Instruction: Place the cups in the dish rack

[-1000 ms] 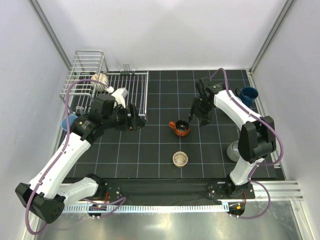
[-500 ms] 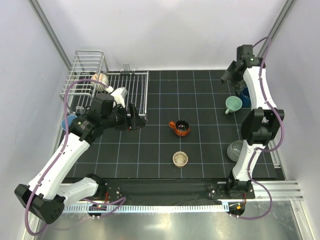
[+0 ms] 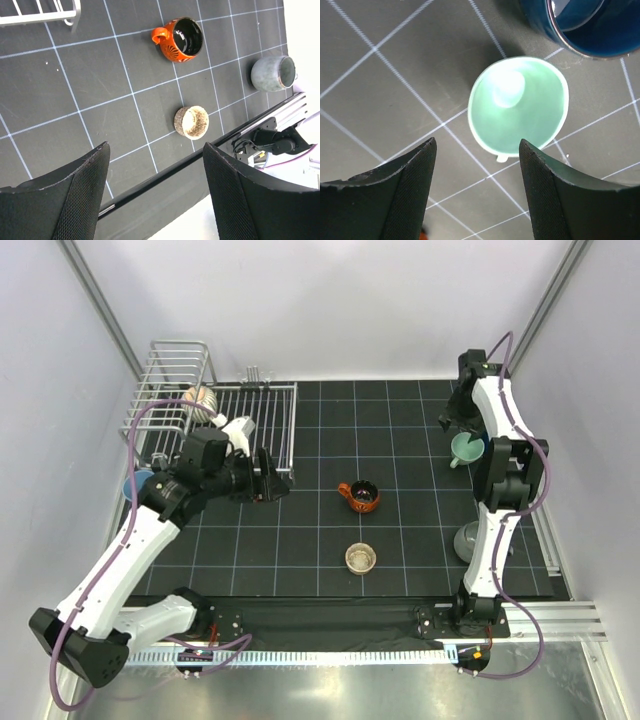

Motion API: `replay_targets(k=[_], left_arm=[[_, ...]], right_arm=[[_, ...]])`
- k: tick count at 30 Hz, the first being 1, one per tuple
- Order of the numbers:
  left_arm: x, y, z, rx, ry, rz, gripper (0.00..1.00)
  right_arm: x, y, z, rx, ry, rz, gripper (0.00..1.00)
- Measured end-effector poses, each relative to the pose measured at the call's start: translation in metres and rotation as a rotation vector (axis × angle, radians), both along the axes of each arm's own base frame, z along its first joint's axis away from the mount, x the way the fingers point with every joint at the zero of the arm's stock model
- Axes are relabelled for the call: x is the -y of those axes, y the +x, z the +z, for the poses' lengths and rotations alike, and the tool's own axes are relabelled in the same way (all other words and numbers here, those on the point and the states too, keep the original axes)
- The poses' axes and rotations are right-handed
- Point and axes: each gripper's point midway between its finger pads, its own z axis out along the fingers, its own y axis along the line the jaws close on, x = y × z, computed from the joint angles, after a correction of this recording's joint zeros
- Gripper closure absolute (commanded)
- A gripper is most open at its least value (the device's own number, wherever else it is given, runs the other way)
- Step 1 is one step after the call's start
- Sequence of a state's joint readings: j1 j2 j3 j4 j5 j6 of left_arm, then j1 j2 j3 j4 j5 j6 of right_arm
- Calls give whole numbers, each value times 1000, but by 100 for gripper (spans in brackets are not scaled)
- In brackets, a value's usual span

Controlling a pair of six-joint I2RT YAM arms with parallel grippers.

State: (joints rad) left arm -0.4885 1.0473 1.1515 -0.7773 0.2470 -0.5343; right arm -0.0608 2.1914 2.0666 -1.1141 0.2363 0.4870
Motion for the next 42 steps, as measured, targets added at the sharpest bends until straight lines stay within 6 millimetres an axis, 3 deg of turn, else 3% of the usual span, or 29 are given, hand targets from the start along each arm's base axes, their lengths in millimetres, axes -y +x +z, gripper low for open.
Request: replay_targets(k=[7, 14, 17, 22, 23, 26, 32, 35, 37, 39, 42], left_arm=[[1, 1, -6, -23, 12, 0, 27], [1, 0, -9, -40, 11, -1, 27], [0, -1, -11, -54, 17, 2, 27], [0, -1, -11, -64, 17, 7, 28], [0, -2, -10, -65, 16, 8, 28], [1, -3, -10, -77, 7, 10, 28], [4, -6, -8, -109, -26, 21, 29], [8, -8, -5, -131, -58, 30, 30], [13, -8, 0, -142, -98, 36, 30], [21, -7, 8, -151, -152, 40, 31], [34, -1, 27, -150, -263, 46, 31]], right_arm=[[5, 5, -30, -49, -26, 16, 33], [6, 13, -62, -99, -26, 31, 41], [7, 13, -67, -109, -23, 30, 47], [6, 14, -67, -107, -18, 28, 67], [6, 14, -67, -107, -18, 28, 80], [6, 12, -67, -113, -18, 26, 96], [1, 10, -59, -107, 6, 29, 96], [-10, 13, -48, -65, 78, 24, 96], [-27, 13, -31, -11, 166, 29, 96], [-49, 12, 0, 80, 261, 47, 96], [-92, 8, 68, 275, 439, 90, 96]])
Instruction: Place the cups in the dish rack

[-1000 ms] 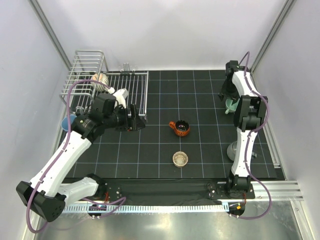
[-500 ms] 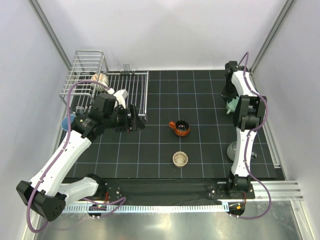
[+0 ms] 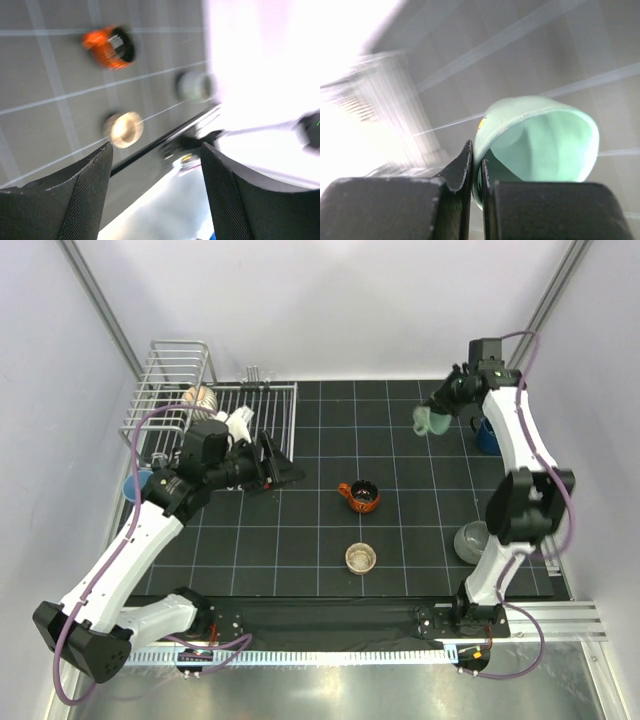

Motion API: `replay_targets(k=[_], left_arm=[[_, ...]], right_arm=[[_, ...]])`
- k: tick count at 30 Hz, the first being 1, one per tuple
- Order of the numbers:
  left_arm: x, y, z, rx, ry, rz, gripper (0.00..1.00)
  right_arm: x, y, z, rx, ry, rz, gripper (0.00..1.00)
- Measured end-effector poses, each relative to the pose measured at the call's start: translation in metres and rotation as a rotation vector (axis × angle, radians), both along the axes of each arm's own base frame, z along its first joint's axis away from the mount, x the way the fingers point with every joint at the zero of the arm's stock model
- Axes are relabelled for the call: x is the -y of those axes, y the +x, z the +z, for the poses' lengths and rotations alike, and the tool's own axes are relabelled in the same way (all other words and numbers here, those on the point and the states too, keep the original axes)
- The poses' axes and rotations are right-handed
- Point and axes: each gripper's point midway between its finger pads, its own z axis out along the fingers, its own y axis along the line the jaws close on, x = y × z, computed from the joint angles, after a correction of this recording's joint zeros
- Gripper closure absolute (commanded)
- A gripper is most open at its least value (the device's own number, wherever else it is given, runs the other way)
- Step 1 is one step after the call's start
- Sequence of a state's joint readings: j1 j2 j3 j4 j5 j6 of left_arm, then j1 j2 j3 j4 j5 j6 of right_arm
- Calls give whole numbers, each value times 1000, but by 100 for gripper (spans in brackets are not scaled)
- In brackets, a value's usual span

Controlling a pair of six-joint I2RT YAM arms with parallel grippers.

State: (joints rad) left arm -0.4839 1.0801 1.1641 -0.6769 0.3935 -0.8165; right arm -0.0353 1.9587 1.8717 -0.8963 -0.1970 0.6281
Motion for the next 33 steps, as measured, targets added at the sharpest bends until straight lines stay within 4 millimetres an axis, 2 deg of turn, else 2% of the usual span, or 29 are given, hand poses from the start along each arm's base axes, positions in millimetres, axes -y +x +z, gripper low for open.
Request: replay_targets(k=[3, 5, 7, 8, 10, 13, 16, 21, 33], left_arm=[[13, 9, 19, 18, -123, 27, 30], [19, 14, 28, 22, -206, 52, 29], [26, 18, 37, 22, -268, 71, 27], [31, 18, 41, 26, -290, 75, 27], [41, 17, 52, 39, -325, 70, 27], [57, 11, 70, 67, -371, 54, 26], [66, 6, 82, 102, -393, 62, 26], [70, -3, 92, 125, -412, 85, 28], [73, -1, 93, 110, -428, 166, 40]], right_arm=[[-60, -16, 88, 248, 223, 67, 96], [-105, -39, 138, 388, 381, 140, 96], [-152, -69, 177, 475, 537, 236, 96], [-172, -83, 189, 504, 609, 285, 96], [-205, -108, 200, 512, 728, 359, 96], [-238, -133, 196, 459, 859, 414, 96], [-251, -143, 187, 399, 917, 415, 96], [-261, -158, 192, 387, 990, 429, 96], [-256, -199, 223, 435, 1078, 486, 96]])
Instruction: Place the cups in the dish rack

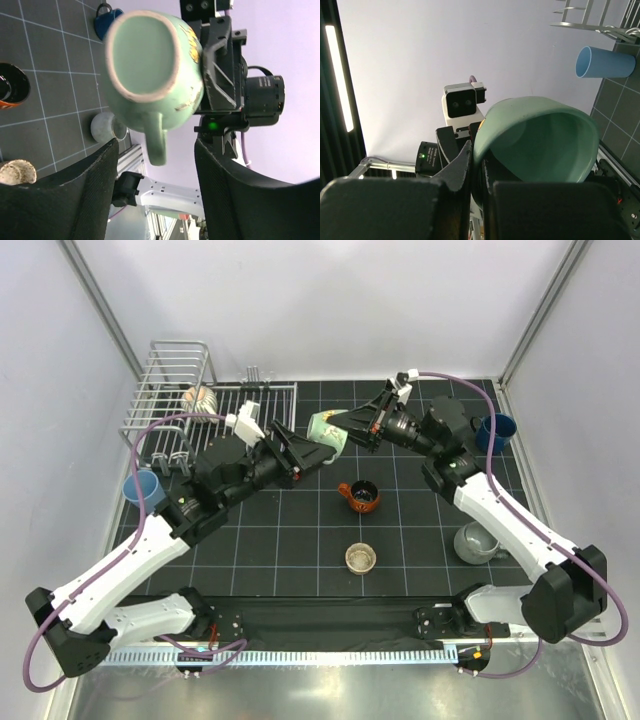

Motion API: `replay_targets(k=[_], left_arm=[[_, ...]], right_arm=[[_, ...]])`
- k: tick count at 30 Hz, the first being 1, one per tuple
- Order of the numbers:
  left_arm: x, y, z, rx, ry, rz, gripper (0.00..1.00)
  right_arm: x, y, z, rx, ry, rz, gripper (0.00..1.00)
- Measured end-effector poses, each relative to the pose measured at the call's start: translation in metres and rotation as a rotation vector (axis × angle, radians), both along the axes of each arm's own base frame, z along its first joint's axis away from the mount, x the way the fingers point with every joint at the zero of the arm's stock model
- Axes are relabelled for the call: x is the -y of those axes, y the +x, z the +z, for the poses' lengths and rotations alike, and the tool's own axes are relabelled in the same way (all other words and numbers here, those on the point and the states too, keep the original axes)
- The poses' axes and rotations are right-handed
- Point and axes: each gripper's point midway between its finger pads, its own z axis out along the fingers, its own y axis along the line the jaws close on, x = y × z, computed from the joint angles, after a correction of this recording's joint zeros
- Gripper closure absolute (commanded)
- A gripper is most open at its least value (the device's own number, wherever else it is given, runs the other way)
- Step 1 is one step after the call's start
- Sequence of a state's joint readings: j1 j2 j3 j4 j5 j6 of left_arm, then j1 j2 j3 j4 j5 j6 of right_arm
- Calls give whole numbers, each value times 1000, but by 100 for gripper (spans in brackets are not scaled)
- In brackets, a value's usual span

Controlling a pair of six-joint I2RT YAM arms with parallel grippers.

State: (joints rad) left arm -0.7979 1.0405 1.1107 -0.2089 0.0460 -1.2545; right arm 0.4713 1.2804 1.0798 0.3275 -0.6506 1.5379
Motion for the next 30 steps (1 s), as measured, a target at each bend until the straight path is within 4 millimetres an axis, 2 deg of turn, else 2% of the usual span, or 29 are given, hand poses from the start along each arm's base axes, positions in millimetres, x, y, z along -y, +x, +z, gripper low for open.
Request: replay_targets(k=[3, 7, 14, 17, 18, 19, 21, 23, 24, 26, 27, 30], left_arm=[[-1, 3, -1, -3, 2, 19, 43], [3, 9, -7, -20, 20, 27, 51], [10, 10, -11, -41, 25, 7, 60], [12, 8, -10, -48, 17, -3, 73], [12, 7, -10, -49, 16, -5, 92], [13, 6, -9, -55, 10, -8, 100], [13, 6, -6, -57, -7, -8, 100], [12, 7, -5, -54, -11, -4, 100], [12, 7, -4, -48, -9, 1, 100], [9, 9, -5, -28, 12, 15, 100], [7, 11, -7, -13, 32, 26, 100], [-3, 18, -16, 7, 108, 73, 100]], right_arm=[[1, -4, 2, 5, 10, 9, 96], [1, -8, -6, -17, 4, 26, 96], [3, -6, -4, -10, 18, 18, 96], [3, -5, -2, -2, 26, 19, 96], [2, -4, -1, 0, 29, 20, 96], [2, -4, -2, 2, 30, 21, 96], [1, -3, -1, 12, 33, 26, 96], [1, -4, 1, 27, 39, 27, 89], [1, -4, 1, 29, 38, 29, 74], [0, -7, -3, 36, 19, 43, 63], [-2, -10, -7, 32, -4, 57, 51], [-5, -13, -22, 27, -105, 70, 34]])
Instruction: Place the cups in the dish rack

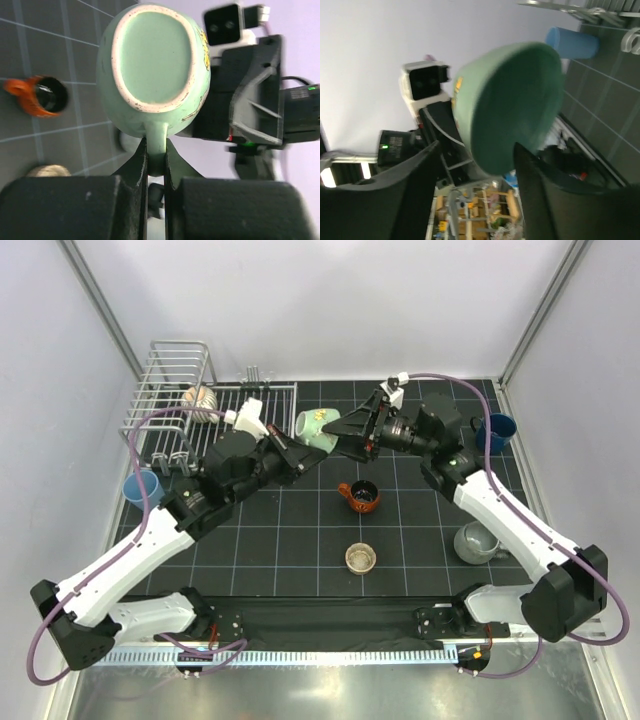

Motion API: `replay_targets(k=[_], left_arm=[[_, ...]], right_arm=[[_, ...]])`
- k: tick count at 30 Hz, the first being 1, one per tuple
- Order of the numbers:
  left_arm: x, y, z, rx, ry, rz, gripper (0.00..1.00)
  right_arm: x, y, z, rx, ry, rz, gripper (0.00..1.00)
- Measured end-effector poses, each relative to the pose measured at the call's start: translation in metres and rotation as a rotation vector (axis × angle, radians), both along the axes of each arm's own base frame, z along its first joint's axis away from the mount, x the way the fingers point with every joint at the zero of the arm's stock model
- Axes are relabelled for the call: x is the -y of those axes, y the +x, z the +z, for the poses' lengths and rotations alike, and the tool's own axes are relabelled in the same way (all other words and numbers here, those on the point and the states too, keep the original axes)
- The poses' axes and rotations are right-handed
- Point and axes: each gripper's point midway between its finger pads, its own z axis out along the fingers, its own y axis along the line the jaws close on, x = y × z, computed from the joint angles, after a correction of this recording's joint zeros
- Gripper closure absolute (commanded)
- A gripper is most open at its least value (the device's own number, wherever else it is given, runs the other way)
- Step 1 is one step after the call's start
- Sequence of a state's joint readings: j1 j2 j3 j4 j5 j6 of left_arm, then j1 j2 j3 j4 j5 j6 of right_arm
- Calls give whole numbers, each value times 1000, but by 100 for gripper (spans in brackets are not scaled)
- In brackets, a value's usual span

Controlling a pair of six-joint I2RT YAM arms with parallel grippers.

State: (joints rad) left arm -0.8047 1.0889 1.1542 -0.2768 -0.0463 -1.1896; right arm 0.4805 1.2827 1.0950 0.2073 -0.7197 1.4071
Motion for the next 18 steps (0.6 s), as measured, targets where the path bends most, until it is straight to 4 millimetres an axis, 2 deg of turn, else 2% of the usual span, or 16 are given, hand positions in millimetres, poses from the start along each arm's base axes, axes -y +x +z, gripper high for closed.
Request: replay_targets(k=[5, 12, 14, 18], left_arm=[[-25, 8, -4, 38, 160, 89, 100], [-64, 29, 9, 130, 375, 245, 100], [-67, 42, 2, 134, 451, 287, 100], [-68, 74, -33, 94, 623, 368, 100]], right_arm=[[11, 5, -20, 2, -228, -62, 31], [67, 14, -63, -34, -599, -238, 32], [84, 10, -75, -52, -678, -263, 32], [110, -1, -88, -74, -776, -289, 32]])
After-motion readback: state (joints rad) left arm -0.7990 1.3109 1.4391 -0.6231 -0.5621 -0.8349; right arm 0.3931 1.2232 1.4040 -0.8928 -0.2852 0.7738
